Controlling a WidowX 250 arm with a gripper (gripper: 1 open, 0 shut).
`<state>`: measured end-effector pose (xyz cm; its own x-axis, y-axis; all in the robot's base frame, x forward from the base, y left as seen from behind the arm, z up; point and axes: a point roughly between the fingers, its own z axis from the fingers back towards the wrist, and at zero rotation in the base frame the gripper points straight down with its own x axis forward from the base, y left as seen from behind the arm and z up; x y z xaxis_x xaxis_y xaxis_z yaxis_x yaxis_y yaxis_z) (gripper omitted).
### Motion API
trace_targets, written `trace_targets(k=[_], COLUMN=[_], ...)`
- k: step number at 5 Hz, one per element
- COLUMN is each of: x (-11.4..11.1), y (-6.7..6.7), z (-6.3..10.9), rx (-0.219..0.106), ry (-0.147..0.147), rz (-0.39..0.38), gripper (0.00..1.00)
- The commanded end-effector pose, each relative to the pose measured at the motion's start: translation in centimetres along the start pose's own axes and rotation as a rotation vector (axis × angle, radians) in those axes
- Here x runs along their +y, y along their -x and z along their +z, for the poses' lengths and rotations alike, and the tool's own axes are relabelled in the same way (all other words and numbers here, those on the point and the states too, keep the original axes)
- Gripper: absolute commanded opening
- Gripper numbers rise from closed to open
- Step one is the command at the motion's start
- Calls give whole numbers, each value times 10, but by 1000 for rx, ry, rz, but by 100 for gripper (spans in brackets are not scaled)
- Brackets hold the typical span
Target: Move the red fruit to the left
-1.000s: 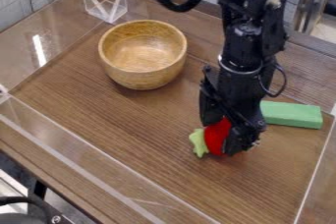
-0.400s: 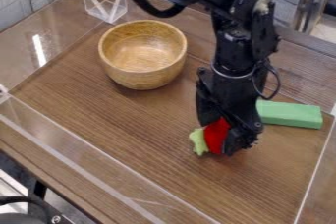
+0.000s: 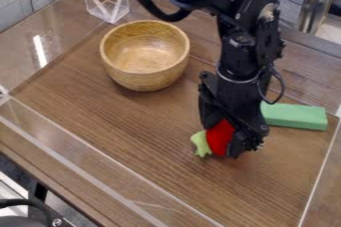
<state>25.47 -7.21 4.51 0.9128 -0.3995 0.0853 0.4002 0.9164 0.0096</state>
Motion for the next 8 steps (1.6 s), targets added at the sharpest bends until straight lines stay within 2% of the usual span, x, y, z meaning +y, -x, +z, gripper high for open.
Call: trace_targets(k=[1,3,5,7,8], x=[2,6,7,9,3], y=[-15,-24,-14,-13,-21], z=[13,8,3,-11,-16], rx=[-44,-44,-38,-31,-30], ry=[-5,7,18,31,23], rz=[-29,20,80,80,139], gripper=[100,100,100,100,100])
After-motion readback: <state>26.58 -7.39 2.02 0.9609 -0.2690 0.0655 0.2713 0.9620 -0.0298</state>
